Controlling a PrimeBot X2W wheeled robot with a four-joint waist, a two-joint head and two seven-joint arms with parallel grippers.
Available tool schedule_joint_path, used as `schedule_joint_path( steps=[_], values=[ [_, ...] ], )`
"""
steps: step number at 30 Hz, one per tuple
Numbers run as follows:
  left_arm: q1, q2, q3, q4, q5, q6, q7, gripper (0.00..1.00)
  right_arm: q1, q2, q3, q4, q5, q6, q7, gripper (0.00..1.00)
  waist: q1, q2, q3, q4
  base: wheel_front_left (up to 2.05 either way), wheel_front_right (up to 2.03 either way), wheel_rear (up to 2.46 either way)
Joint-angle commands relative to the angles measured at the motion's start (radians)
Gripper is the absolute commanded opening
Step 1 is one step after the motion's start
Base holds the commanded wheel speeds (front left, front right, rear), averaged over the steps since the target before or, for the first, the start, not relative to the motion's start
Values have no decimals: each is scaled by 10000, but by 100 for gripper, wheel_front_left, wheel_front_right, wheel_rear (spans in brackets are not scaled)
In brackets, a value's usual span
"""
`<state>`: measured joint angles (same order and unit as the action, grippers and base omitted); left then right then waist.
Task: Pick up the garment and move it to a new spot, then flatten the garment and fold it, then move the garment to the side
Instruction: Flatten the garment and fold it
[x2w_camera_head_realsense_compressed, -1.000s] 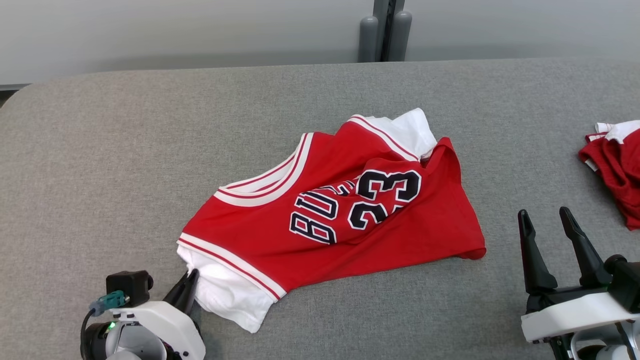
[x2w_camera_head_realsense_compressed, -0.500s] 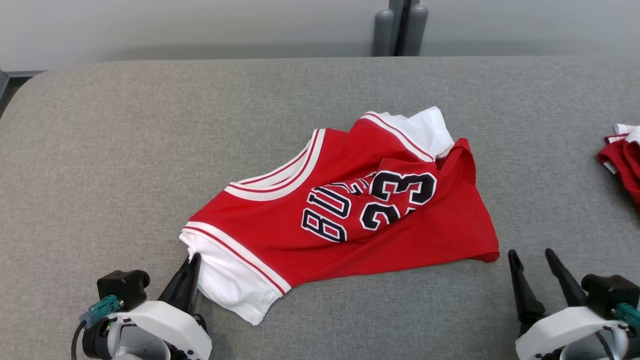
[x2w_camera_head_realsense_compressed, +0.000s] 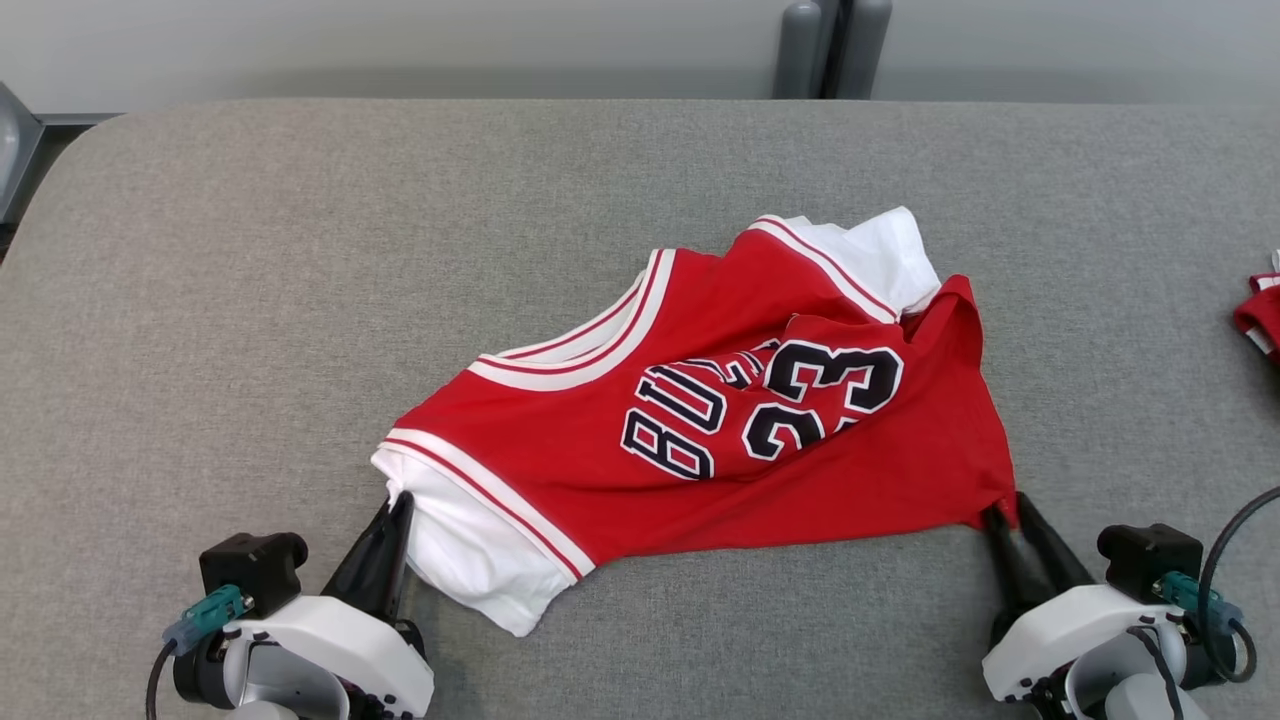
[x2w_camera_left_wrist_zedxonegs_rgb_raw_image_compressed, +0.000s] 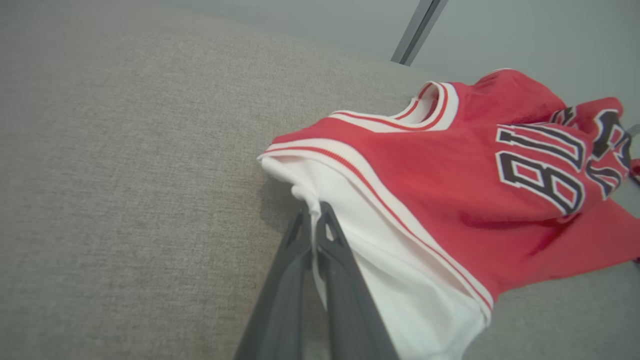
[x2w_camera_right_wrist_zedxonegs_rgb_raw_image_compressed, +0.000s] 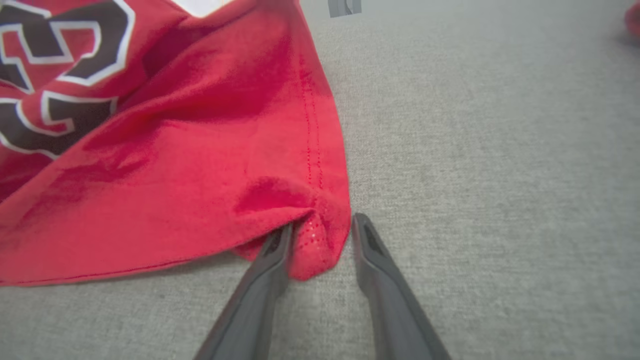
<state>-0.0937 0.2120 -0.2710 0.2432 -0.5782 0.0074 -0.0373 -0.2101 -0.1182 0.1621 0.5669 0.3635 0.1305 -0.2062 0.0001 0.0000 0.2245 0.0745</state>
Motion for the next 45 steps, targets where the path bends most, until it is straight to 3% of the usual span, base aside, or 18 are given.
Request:
schedule_joint_path(
  steps=[1, 11, 20, 31, 38, 45],
  values=[
    [-107, 74, 80, -82, 52, 54, -138, 0, -12, -46, 48, 152, 78, 4, -110, 0, -1, 0, -29, 24, 0, 0, 0],
    [-281, 268, 359, -1571, -95, 98, -308, 0, -282, -641, -564, -1813, -379, 4, -540, 0, -1, 0, -190, -53, 0, 0, 0],
    [-1463, 834, 670, -4679, -51, 306, 532, 0, -706, -1275, -1324, -5640, -1401, 4, 829, 0, -1, 0, -533, -125, 0, 0, 0],
    [-3899, 1365, 908, -6576, 112, 467, 1778, 0, -2052, -2185, -2106, -9223, -1985, 3, 2513, 0, -1, 0, -787, -297, 0, 0, 0],
    [-5237, 1629, 1178, -6962, 283, 643, 2267, 0, -2774, -2533, -2908, -10490, -1986, 3, 3199, 0, -1, 0, -1001, -359, 0, 0, 0],
    [-5462, 1648, 1279, -6864, 76, 716, 2481, 0, -2659, -2390, -3229, -10350, -1564, 3, 3440, 0, -1, 0, -820, -479, 0, 0, 0]
  ],
)
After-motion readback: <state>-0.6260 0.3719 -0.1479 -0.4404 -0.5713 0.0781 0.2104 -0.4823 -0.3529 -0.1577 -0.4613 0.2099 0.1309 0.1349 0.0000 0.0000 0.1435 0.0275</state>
